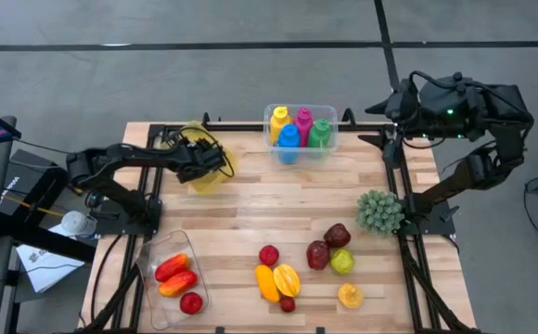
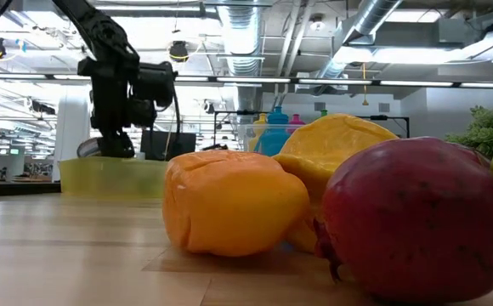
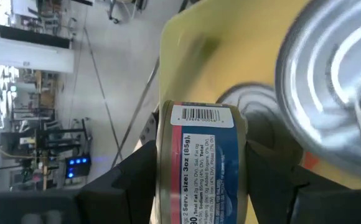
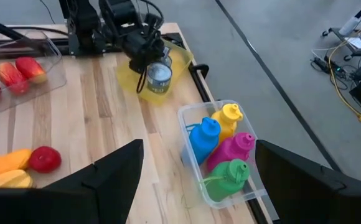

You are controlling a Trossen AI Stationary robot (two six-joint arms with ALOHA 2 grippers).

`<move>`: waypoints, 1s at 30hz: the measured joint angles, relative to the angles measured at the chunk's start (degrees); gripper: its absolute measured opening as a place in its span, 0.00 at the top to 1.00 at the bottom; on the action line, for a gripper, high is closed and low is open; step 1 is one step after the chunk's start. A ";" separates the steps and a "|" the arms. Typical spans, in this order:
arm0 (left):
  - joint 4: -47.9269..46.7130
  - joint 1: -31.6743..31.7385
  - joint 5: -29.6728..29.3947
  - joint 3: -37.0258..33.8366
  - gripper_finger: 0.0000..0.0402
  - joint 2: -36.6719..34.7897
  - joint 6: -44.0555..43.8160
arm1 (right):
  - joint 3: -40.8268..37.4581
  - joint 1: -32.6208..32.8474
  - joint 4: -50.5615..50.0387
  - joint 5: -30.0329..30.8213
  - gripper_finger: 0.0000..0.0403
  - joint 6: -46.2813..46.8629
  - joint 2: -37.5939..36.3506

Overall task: Pick & Place Food Item
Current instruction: Put the blue tuna can into the yellow bin

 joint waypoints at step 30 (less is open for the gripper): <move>12.46 4.34 1.09 -0.36 0.52 1.68 7.57 | 0.03 1.98 -0.01 -0.04 0.25 0.78 0.72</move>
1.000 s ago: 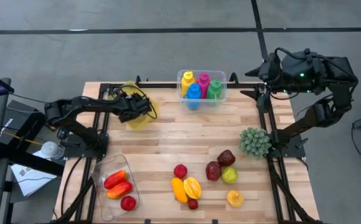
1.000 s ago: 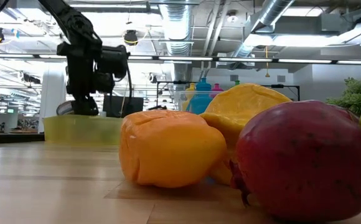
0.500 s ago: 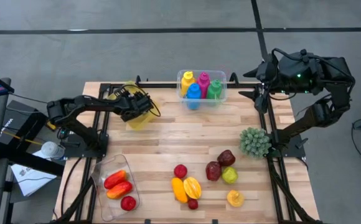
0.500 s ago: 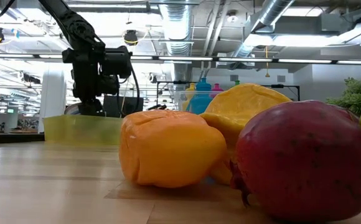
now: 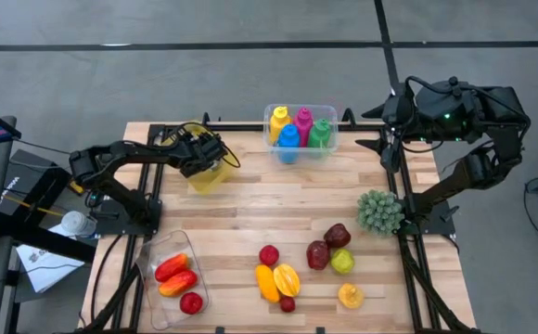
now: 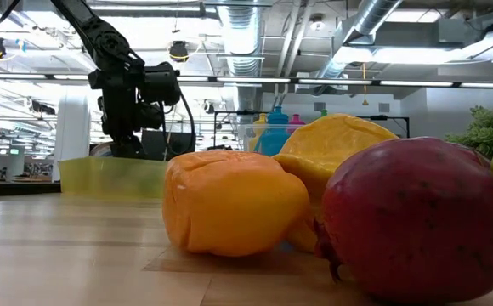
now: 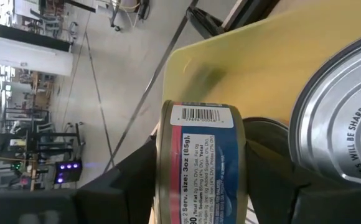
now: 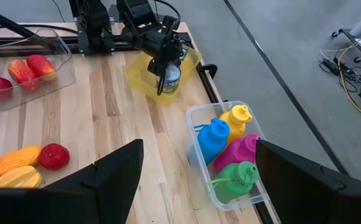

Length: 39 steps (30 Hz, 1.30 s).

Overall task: Pick & Place Food Item
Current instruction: Put the blue tuna can into the yellow bin, then put the right red apple into the transparent bin

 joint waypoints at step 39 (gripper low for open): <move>12.60 -8.00 53.51 1.70 0.29 -38.78 -7.57 | -5.59 6.57 0.27 -0.09 0.25 5.45 -4.03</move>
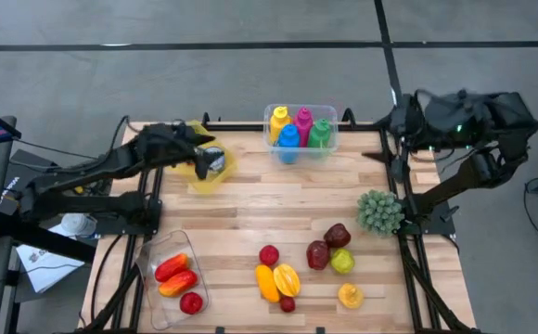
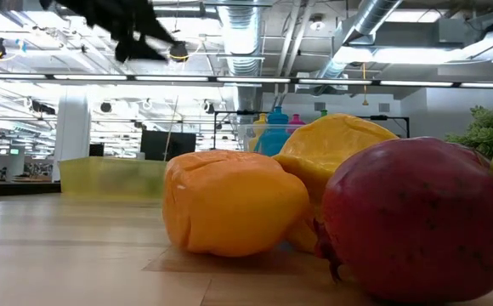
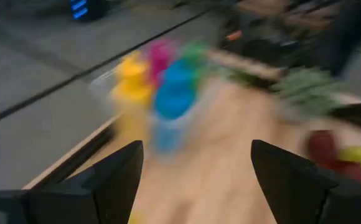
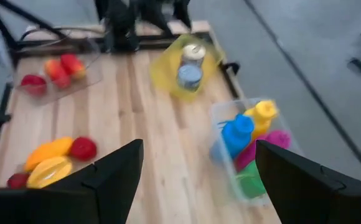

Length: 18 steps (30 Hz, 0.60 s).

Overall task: Pick & Place Food Item
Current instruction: Put the right red apple into the transparent bin

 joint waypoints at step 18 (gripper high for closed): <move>14.28 -27.07 -2.88 -0.02 0.29 17.66 1.27 | -82.64 7.20 64.44 3.84 0.25 12.57 -47.90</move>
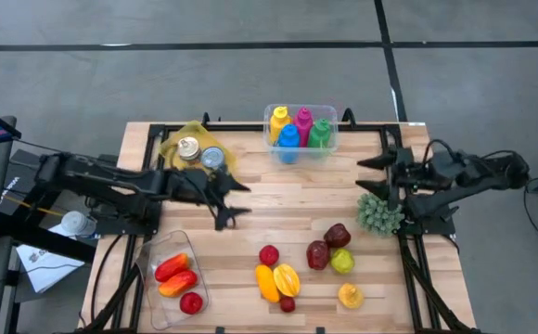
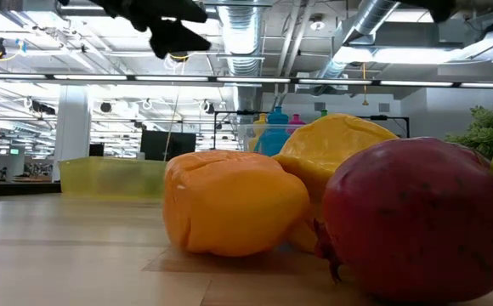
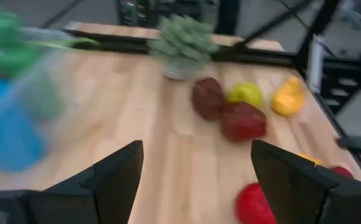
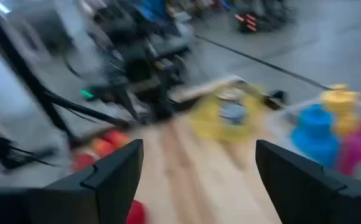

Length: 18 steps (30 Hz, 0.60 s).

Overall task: Pick & Place Food Item
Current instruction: Put the right red apple into the transparent bin

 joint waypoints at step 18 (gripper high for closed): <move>1.54 -3.25 -4.95 0.00 0.29 5.23 -8.92 | -1.58 -0.10 -22.46 -13.25 0.25 -1.75 24.02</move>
